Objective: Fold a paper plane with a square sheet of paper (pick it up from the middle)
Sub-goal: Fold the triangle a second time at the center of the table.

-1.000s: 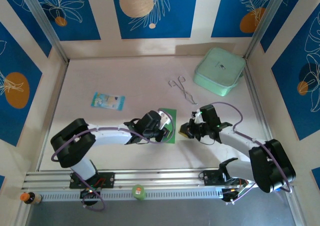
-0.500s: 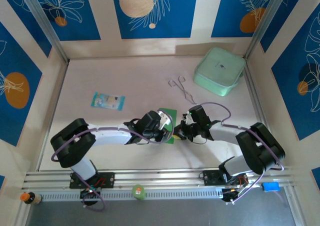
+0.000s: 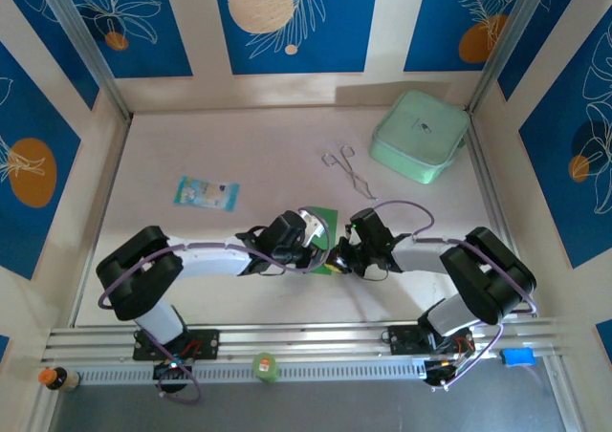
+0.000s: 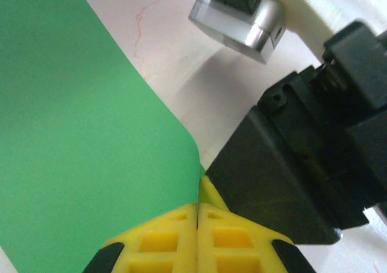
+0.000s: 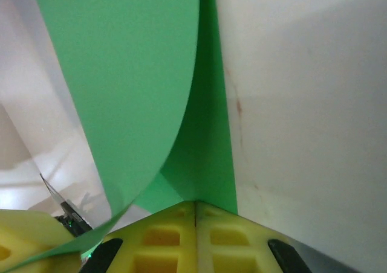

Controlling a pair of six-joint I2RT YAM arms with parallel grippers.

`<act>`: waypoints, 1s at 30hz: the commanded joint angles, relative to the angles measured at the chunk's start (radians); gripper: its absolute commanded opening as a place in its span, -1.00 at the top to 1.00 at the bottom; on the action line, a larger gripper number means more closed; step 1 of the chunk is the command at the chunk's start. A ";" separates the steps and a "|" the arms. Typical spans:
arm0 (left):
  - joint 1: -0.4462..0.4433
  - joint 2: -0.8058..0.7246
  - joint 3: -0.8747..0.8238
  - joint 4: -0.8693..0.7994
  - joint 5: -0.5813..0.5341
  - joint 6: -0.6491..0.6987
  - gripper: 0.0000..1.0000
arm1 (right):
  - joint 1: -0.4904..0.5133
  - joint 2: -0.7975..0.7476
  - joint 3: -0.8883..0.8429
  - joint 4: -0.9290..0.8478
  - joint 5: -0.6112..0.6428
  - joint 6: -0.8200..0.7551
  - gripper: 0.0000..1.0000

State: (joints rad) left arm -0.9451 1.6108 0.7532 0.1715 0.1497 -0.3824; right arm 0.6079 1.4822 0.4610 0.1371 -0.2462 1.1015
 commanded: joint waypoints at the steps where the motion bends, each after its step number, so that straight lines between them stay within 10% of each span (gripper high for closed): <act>1: 0.012 -0.024 0.010 -0.067 0.030 0.042 0.85 | 0.000 0.027 -0.023 -0.043 0.048 -0.002 1.00; 15: 0.016 -0.003 0.040 -0.091 0.090 0.081 0.64 | -0.019 0.019 0.005 -0.085 0.034 -0.054 1.00; 30: 0.026 0.030 0.074 -0.086 0.071 -0.017 1.00 | -0.046 -0.007 0.067 -0.213 0.034 -0.177 1.00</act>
State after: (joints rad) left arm -0.9295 1.6211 0.7868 0.0895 0.2066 -0.3428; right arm 0.5678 1.4830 0.5056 0.0349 -0.2394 0.9867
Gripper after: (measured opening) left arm 0.064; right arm 0.050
